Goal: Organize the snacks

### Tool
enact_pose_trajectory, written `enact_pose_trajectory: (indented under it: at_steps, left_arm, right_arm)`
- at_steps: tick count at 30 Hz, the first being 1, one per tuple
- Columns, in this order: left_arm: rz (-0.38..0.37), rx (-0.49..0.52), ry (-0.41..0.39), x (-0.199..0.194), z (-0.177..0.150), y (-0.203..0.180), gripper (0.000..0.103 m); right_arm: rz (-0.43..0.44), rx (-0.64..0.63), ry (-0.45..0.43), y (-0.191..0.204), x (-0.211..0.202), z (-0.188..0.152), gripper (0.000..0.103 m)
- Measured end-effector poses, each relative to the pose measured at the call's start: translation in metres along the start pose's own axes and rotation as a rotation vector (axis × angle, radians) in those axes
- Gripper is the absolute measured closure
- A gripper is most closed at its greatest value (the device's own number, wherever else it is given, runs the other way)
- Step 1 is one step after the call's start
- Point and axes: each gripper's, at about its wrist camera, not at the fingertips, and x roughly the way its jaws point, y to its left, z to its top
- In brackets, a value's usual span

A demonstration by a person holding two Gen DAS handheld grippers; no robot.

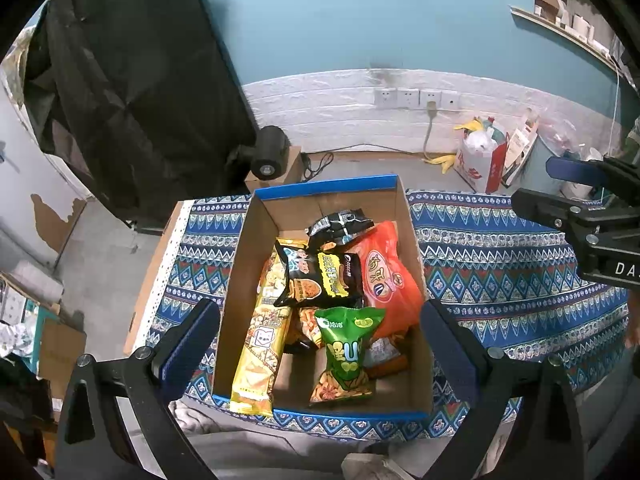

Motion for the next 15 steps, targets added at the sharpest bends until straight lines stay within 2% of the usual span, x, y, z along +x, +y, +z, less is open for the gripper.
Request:
enact_pose_trajectory:
  at_steps: [15]
  left_arm:
    - [-0.001,-0.018,0.002,-0.0012,0.0008,0.0032,0.002]
  right_arm:
    - [0.0,-0.003,-0.001,0.0008,0.0002,-0.0001,0.026]
